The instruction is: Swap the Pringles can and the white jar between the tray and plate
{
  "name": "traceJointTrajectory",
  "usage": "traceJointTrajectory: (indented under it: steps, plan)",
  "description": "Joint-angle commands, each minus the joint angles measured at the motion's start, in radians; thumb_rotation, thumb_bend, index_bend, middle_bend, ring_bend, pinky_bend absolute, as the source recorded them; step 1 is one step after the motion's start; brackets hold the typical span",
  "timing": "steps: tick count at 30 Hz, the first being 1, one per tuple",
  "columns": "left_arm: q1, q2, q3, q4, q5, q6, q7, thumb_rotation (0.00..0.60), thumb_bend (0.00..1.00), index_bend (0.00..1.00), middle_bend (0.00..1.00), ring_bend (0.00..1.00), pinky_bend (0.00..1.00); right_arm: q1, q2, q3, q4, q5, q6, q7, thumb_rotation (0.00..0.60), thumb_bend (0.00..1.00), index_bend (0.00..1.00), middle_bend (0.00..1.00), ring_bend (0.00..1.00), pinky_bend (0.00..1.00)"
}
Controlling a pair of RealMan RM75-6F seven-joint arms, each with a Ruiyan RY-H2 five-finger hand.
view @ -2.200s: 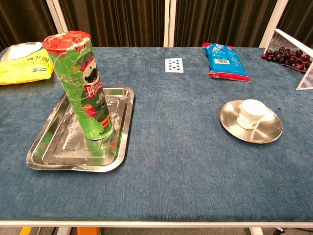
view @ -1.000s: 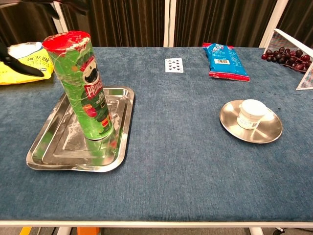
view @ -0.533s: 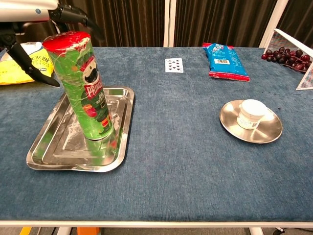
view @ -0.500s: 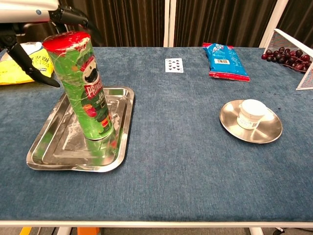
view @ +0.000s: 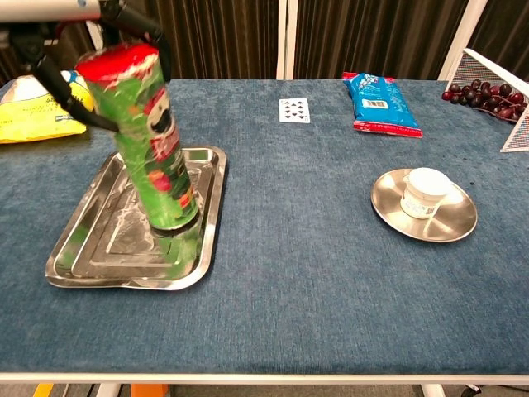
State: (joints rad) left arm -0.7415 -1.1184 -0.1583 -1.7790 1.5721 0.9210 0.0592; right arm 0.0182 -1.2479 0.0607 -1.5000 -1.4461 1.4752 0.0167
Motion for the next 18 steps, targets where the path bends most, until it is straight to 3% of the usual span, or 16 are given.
traceJointTrajectory:
  steps: [1,7,18]
  plan:
    - [-0.023,0.009,-0.021,-0.006,-0.014,-0.011,-0.015,0.600,0.19,0.46,0.41,0.28,0.51,0.000,-0.001,0.001,0.001,-0.001,0.002,0.002,0.600,0.13,0.00,0.00,0.00,0.00]
    - [-0.111,0.004,-0.081,0.020,-0.071,-0.083,-0.023,0.600,0.19,0.45,0.41,0.29,0.52,-0.001,-0.002,0.002,0.005,0.001,0.004,0.006,0.600,0.13,0.00,0.00,0.00,0.00]
    - [-0.302,-0.167,-0.142,0.222,-0.183,-0.229,-0.040,0.600,0.19,0.45,0.41,0.28,0.52,-0.007,-0.005,0.005,0.031,0.011,0.001,0.040,0.600,0.14,0.00,0.00,0.00,0.00]
